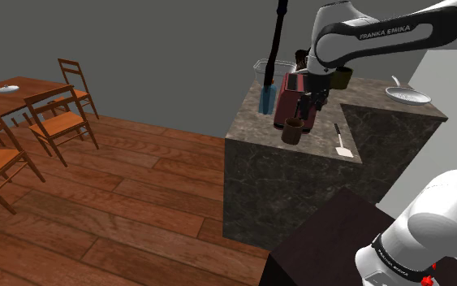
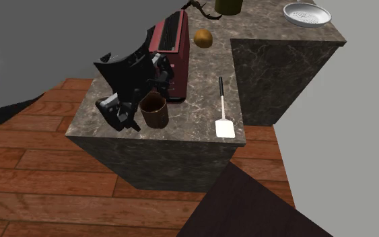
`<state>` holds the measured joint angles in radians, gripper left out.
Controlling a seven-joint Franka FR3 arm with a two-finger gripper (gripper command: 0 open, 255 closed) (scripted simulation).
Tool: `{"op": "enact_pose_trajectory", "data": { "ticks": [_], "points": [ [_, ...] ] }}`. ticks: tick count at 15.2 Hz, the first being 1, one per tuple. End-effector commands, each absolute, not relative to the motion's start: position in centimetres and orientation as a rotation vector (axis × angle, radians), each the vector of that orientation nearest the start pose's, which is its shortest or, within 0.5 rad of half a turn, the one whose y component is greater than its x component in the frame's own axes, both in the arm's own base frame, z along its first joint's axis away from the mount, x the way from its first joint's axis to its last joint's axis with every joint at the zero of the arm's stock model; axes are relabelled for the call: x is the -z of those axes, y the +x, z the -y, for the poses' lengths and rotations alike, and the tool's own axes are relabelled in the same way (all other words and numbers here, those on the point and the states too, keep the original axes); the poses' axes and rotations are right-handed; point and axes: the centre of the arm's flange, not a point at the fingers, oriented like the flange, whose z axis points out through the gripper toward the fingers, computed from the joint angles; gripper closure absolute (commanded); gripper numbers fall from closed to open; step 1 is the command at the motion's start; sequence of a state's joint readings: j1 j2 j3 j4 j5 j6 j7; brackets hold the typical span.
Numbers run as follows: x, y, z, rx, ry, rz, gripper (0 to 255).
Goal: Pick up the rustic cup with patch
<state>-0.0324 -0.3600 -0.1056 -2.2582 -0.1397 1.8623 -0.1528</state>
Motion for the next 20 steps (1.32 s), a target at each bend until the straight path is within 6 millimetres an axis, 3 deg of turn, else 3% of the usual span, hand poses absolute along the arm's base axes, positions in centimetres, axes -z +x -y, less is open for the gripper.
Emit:
{"op": "enact_pose_trajectory", "data": {
  "ticks": [1,9,18,19,20],
  "points": [
    [-48.4,45.6,8.0,-0.085,-3.226,0.114,0],
    [-41.6,53.1,10.8,-0.106,-3.216,0.148,0],
    [-37.6,53.1,10.8,-0.106,-3.216,0.148,0],
    [-37.7,53.1,10.7,-0.107,-3.216,0.148,255],
    [-37.7,53.1,10.7,-0.107,-3.216,0.149,255]
  ]
}}
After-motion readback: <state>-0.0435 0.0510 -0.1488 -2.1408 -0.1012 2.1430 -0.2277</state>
